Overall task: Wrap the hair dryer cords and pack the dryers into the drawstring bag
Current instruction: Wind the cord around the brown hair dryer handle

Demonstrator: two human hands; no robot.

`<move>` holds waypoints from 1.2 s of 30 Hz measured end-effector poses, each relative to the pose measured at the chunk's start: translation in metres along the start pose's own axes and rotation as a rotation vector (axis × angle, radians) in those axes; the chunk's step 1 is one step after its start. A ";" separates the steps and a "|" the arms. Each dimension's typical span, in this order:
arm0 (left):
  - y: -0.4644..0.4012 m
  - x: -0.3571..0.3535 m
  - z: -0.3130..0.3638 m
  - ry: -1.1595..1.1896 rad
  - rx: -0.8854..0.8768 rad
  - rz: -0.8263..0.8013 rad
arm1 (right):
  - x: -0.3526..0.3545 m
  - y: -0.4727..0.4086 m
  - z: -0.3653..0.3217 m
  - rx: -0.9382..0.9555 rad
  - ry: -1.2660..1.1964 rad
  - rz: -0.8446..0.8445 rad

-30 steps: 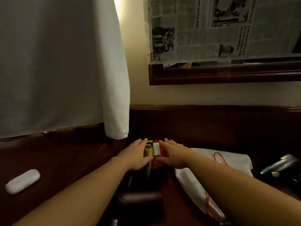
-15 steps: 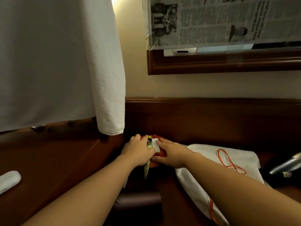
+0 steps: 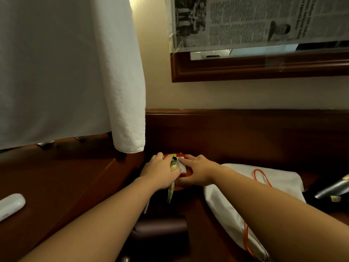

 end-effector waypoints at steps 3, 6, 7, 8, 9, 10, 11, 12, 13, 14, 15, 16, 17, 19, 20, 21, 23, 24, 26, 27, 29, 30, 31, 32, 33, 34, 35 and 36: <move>-0.006 0.002 -0.002 0.018 0.001 0.017 | -0.009 0.002 0.002 -0.003 -0.054 0.018; -0.013 0.007 0.002 0.017 0.032 0.036 | -0.013 0.001 0.004 -0.003 -0.070 0.039; -0.015 0.008 0.003 0.020 0.044 0.032 | -0.013 0.001 0.004 -0.001 -0.078 0.045; -0.017 0.008 0.004 0.040 0.053 0.027 | -0.013 0.001 0.005 0.003 -0.093 0.050; -0.018 0.008 0.004 0.075 0.059 0.025 | -0.014 0.001 0.005 0.009 -0.113 0.053; -0.019 0.008 0.004 0.116 0.062 0.028 | -0.015 0.002 0.006 0.016 -0.133 0.055; -0.020 0.007 0.004 0.153 0.064 0.038 | -0.016 0.002 0.006 0.020 -0.148 0.056; -0.020 0.006 0.003 0.186 0.066 0.052 | -0.016 0.002 0.007 0.021 -0.153 0.056; -0.020 0.006 0.002 0.213 0.069 0.066 | -0.017 0.001 0.007 0.019 -0.152 0.055; -0.020 0.005 0.002 0.236 0.071 0.080 | -0.017 0.001 0.008 0.017 -0.148 0.053; -0.021 0.005 0.003 0.261 0.067 0.097 | -0.017 0.000 0.008 0.013 -0.142 0.051; -0.022 0.008 0.006 0.290 0.053 0.124 | -0.016 0.000 0.008 0.011 -0.132 0.051; -0.023 0.015 0.010 0.324 0.030 0.163 | -0.015 -0.001 0.007 0.009 -0.124 0.050; -0.026 0.035 0.020 0.387 -0.034 0.234 | -0.015 -0.001 0.007 -0.003 -0.130 0.049; -0.027 0.046 0.025 0.400 -0.064 0.234 | -0.014 0.000 0.006 -0.011 -0.137 0.045; -0.027 0.055 0.029 0.400 -0.080 0.216 | -0.014 0.001 0.006 -0.016 -0.138 0.039; -0.023 0.062 0.031 0.393 -0.092 0.169 | -0.011 0.001 0.004 -0.024 -0.115 0.027; -0.019 0.060 0.030 0.399 -0.094 0.147 | -0.009 0.002 0.003 -0.029 -0.091 0.019; -0.013 0.048 0.024 0.428 -0.104 0.124 | -0.006 0.001 0.002 -0.030 -0.049 0.046; -0.009 0.044 0.022 0.449 -0.108 0.131 | -0.003 0.004 -0.001 -0.016 -0.067 0.087; -0.005 0.040 0.019 0.516 -0.099 0.172 | 0.003 0.010 -0.006 0.028 -0.211 0.206; -0.002 0.040 0.020 0.547 -0.100 0.187 | 0.005 0.017 -0.011 0.051 -0.306 0.269; 0.000 0.041 0.022 0.570 -0.104 0.192 | 0.006 0.022 -0.015 0.067 -0.390 0.322; 0.003 0.042 0.026 0.587 -0.110 0.191 | 0.006 0.028 -0.020 0.066 -0.458 0.356; 0.007 0.042 0.029 0.594 -0.125 0.188 | 0.005 0.033 -0.023 0.056 -0.528 0.384; 0.010 0.042 0.032 0.594 -0.139 0.181 | 0.003 0.037 -0.025 0.039 -0.621 0.395; 0.015 0.041 0.035 0.592 -0.152 0.178 | 0.000 0.041 -0.027 0.030 -0.740 0.408; 0.020 0.040 0.037 0.585 -0.160 0.180 | -0.002 0.042 -0.029 0.012 -0.871 0.413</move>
Point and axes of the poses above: each hand's wrist, its own y-axis away from the middle knuckle, its own x-axis out of the back of the hand, z = x × y, the point moved 3 cm from there along -y, towards the middle knuckle, and after that the axes turned 12 degrees about y, right-handed, at the moved point
